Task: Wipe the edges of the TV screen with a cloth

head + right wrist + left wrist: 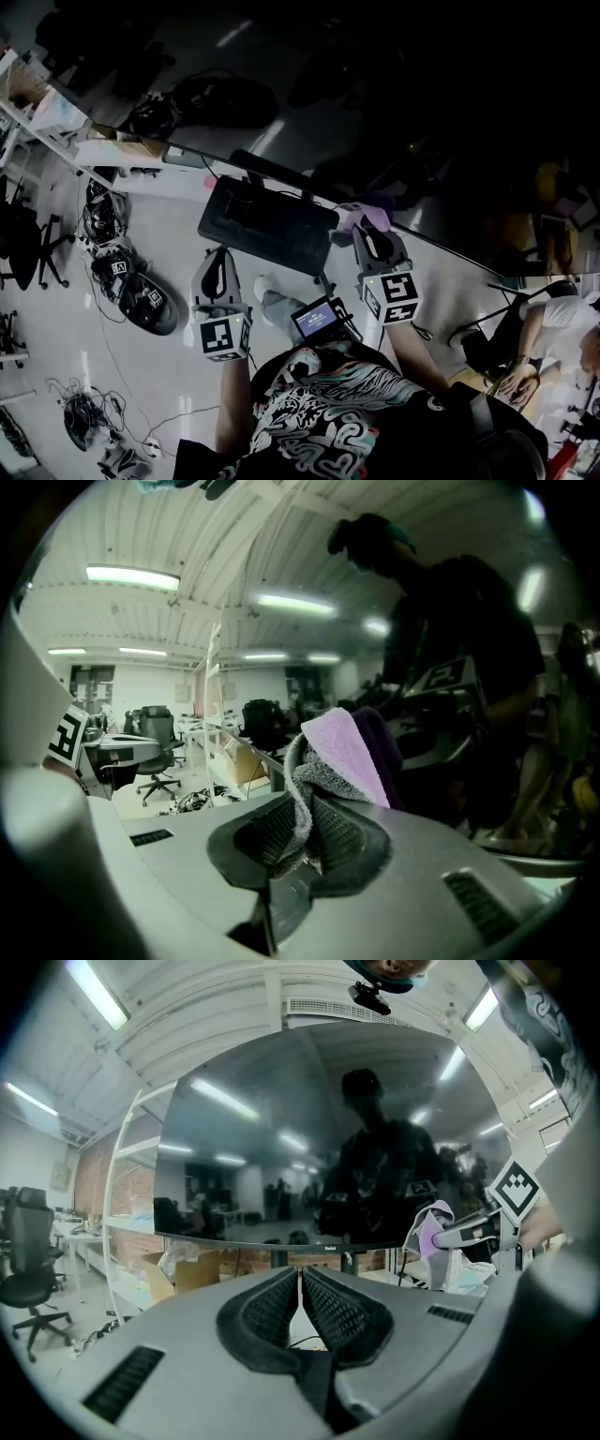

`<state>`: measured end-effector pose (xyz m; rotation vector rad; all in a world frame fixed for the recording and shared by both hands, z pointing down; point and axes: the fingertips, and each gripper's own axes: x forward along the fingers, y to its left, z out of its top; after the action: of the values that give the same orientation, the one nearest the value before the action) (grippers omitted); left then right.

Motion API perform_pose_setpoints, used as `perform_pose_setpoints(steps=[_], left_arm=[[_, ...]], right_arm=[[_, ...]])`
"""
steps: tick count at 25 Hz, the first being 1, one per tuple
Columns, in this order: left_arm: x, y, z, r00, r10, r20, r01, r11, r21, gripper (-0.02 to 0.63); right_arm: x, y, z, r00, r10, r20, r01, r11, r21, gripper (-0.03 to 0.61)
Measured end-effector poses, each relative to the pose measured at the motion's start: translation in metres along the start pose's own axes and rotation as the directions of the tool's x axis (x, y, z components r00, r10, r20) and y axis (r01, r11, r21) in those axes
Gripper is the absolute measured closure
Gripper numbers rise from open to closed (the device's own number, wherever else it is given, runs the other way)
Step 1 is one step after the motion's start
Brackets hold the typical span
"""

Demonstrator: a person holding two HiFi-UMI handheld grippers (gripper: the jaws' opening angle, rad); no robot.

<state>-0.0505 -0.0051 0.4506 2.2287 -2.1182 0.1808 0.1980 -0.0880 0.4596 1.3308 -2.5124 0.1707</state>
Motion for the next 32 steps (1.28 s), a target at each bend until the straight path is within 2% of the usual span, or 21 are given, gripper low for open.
perform_pose_setpoints(steps=[8,13,32], left_arm=[[0.004,0.012,0.002,1.000,0.013,-0.006,-0.013,1.000,0.004,0.588],[0.005,0.025,0.004,1.000,0.029,-0.012,-0.029,0.999,0.032,0.588],[0.005,0.049,-0.003,0.998,0.046,-0.036,-0.045,0.999,0.031,0.588]], right_arm=[[0.010,0.011,0.004,1.000,-0.005,0.005,0.005,1.000,0.004,0.509],[0.018,0.017,0.009,1.000,0.001,0.012,-0.001,1.000,0.010,0.509],[0.040,0.036,0.016,0.999,0.041,-0.004,-0.041,0.999,0.013,0.509]])
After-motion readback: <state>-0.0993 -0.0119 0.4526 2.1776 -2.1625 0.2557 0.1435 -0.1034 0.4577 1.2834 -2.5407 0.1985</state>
